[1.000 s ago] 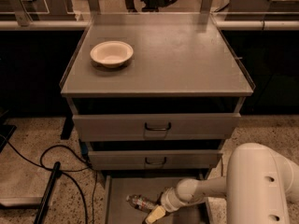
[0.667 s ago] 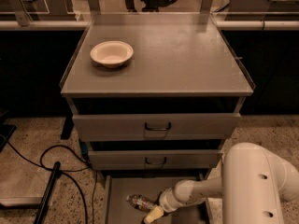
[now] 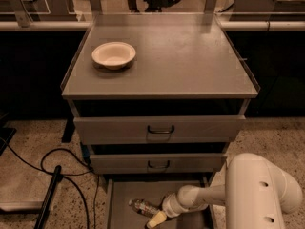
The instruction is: Pick water bottle from bottom drawer and place on counter
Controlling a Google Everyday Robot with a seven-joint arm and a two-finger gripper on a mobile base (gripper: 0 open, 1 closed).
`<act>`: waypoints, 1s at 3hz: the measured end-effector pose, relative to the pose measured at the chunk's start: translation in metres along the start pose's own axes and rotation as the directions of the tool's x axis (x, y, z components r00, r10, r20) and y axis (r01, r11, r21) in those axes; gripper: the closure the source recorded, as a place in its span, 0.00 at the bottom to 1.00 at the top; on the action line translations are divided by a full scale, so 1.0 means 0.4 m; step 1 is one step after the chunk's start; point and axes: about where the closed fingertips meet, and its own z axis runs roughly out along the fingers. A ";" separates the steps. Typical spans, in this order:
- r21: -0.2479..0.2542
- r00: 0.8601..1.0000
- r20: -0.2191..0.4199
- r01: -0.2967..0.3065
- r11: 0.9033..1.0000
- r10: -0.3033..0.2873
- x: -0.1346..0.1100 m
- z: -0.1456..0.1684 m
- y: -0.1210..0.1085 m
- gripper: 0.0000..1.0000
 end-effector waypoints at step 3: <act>0.000 1.000 -0.009 -0.012 1.000 0.012 0.027 0.067 -0.062 0.00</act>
Offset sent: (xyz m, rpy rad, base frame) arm 0.0277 -0.0110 -0.0328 -0.0072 -0.0047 -0.0148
